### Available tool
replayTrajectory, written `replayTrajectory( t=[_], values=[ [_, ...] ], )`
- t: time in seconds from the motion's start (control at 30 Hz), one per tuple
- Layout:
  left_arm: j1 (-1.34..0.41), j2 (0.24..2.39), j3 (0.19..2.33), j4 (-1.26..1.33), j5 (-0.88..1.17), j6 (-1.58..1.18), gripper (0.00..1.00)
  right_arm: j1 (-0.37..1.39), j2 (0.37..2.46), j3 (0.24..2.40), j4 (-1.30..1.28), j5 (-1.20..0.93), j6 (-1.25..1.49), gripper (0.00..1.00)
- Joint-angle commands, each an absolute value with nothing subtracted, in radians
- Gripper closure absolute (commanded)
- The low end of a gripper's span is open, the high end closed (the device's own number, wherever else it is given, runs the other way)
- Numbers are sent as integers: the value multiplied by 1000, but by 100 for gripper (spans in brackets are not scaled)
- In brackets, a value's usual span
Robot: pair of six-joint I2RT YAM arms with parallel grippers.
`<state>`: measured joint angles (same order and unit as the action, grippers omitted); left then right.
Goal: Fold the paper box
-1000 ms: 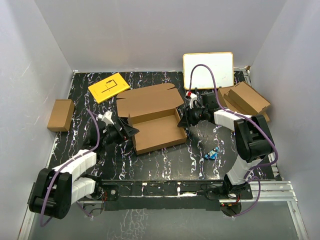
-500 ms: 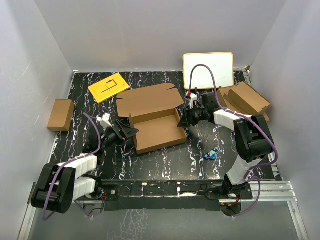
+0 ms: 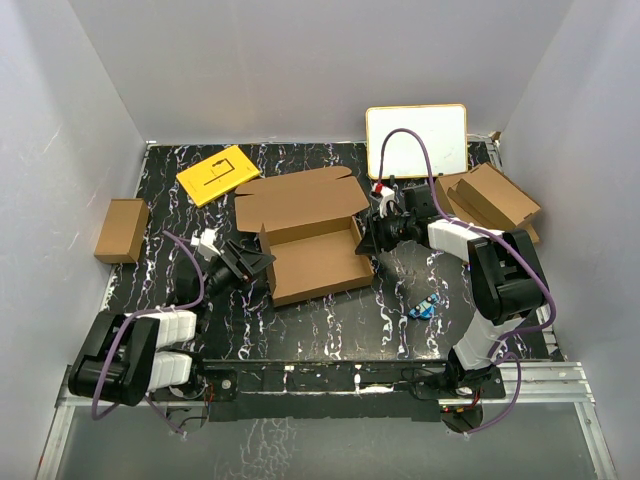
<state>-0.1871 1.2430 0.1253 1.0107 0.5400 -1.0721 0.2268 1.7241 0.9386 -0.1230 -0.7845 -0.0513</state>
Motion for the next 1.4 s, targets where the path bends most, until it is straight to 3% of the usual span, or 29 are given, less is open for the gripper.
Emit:
replayTrajectory(
  t=[0.0, 0.47, 0.73, 0.97, 1.37],
  values=[
    [-187, 1268, 116, 1141, 589, -1118, 21, 238, 1738, 948, -95, -821, -57, 57],
    [-179, 1299, 96, 1199, 585, -1156, 22, 237, 1740, 948, -97, -819, -59, 57],
    [-177, 1344, 81, 1294, 578, -1198, 28, 237, 1740, 951, -98, -817, -59, 57],
    [-178, 1405, 59, 1420, 586, -1237, 24, 237, 1738, 951, -100, -816, -61, 57],
    [-175, 1425, 46, 1456, 576, -1268, 26, 238, 1740, 952, -104, -816, -64, 57]
  ],
)
